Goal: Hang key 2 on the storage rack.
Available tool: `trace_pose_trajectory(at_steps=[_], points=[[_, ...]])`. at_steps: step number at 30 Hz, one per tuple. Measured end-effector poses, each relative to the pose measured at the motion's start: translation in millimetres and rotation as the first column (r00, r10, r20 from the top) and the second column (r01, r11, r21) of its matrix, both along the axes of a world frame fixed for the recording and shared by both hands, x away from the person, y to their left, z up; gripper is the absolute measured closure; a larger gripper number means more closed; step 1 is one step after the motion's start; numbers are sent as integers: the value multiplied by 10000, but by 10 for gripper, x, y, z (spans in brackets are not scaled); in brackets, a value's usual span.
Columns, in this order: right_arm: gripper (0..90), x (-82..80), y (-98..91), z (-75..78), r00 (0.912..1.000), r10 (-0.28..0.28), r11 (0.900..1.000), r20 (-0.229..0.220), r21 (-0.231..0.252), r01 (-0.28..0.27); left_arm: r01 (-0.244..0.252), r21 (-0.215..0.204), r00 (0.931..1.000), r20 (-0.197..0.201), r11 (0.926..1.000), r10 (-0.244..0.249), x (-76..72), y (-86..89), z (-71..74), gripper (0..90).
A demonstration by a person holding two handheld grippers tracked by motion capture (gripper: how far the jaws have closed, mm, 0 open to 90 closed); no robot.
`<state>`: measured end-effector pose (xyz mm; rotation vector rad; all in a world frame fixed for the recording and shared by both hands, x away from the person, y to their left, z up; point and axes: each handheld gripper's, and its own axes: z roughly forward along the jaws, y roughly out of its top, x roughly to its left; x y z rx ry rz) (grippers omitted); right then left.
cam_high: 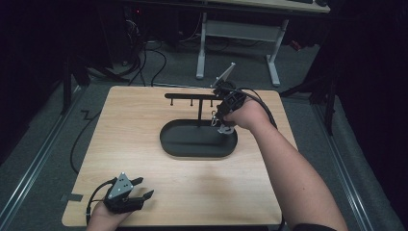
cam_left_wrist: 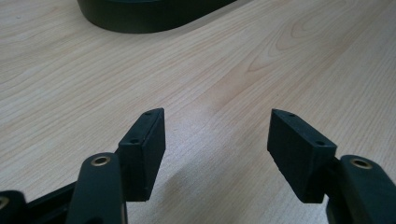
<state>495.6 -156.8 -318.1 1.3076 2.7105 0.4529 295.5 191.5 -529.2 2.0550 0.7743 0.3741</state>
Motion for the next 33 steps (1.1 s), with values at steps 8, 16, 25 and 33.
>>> trace_pose_trajectory(at_steps=[8, 16, 25, 33], points=[[893, 128, 32, 34, 9999, -146, 9999, -46, 41, 146, 40, 42, 10000, 32, 10000, -40, -20, -5, 15, 377], [893, 199, 73, 42, 9999, -123, 9999, -14, 65, 123, -30, 34, 10000, 86, 10000, 29, -24, 10, 18, 378], [893, 249, 72, 48, 9997, -255, 9995, -16, 209, 255, -43, 16, 10000, 64, 10000, 43, -38, 13, 23, 377], [892, 337, 27, 36, 9987, -510, 9983, -50, 294, 512, 0, 62, 10000, 26, 10000, 0, -39, 11, 20, 378]])
